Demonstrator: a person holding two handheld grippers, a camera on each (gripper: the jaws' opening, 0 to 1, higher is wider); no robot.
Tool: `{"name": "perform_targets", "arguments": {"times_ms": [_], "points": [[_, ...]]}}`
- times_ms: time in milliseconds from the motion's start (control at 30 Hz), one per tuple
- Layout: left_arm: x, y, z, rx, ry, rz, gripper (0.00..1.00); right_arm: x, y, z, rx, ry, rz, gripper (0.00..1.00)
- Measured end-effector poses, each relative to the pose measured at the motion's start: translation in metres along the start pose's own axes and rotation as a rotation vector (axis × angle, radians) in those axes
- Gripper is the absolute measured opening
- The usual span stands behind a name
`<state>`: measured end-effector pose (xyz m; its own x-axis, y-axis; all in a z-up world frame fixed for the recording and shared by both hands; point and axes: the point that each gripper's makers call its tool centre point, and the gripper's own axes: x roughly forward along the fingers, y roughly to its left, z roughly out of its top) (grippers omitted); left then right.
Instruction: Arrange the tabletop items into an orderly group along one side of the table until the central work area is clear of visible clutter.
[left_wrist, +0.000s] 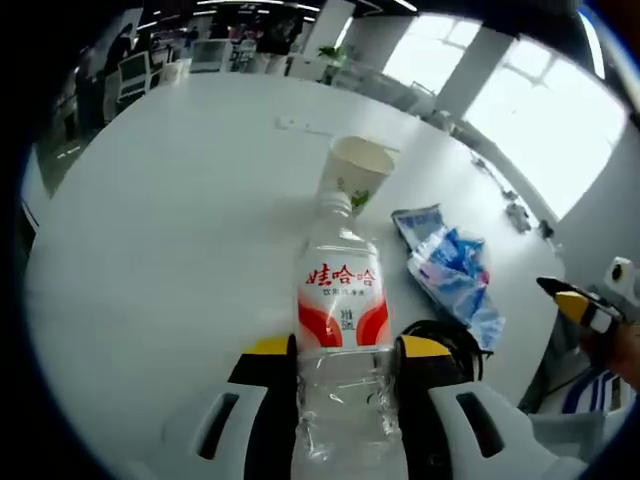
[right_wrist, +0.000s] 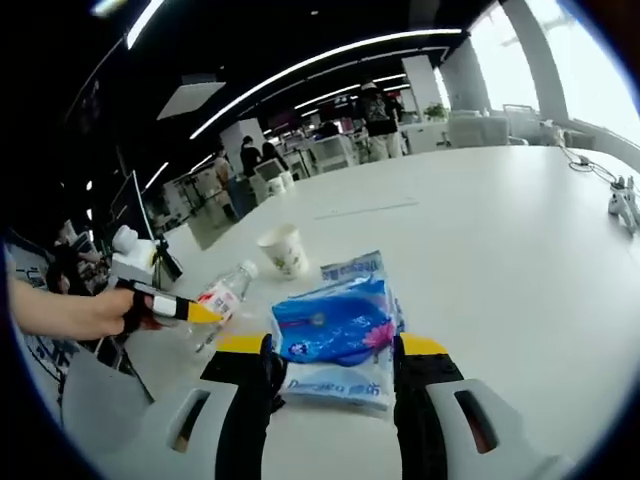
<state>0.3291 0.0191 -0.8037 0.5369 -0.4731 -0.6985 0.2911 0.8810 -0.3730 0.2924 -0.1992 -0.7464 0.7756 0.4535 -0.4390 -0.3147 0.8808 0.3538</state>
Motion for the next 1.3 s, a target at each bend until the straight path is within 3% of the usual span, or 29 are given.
{"name": "perform_targets", "arguments": {"times_ms": [267, 667, 733, 867, 967, 1167, 1300], "points": [[-0.014, -0.007, 0.014, 0.038, -0.079, -0.033, 0.34, 0.029, 0.040, 0.014, 0.014, 0.005, 0.099, 0.47], [-0.027, -0.026, 0.020, 0.105, -0.132, -0.093, 0.35, 0.064, 0.082, 0.032, 0.089, 0.010, 0.216, 0.46], [-0.027, -0.031, 0.022, 0.112, -0.143, -0.110, 0.35, 0.069, 0.085, 0.034, 0.105, 0.014, 0.223, 0.46], [-0.028, -0.048, 0.024, 0.192, -0.165, -0.159, 0.36, 0.077, 0.094, 0.045, 0.242, -0.013, 0.261, 0.46], [-0.029, -0.057, 0.026, 0.199, -0.178, -0.189, 0.36, 0.084, 0.091, 0.043, 0.201, 0.008, 0.246, 0.46], [-0.028, -0.073, 0.021, 0.286, -0.175, -0.243, 0.36, 0.087, 0.097, 0.051, 0.266, -0.021, 0.268, 0.46], [-0.030, -0.083, 0.023, 0.297, -0.191, -0.286, 0.37, 0.090, 0.096, 0.050, 0.293, -0.018, 0.267, 0.46]]}}
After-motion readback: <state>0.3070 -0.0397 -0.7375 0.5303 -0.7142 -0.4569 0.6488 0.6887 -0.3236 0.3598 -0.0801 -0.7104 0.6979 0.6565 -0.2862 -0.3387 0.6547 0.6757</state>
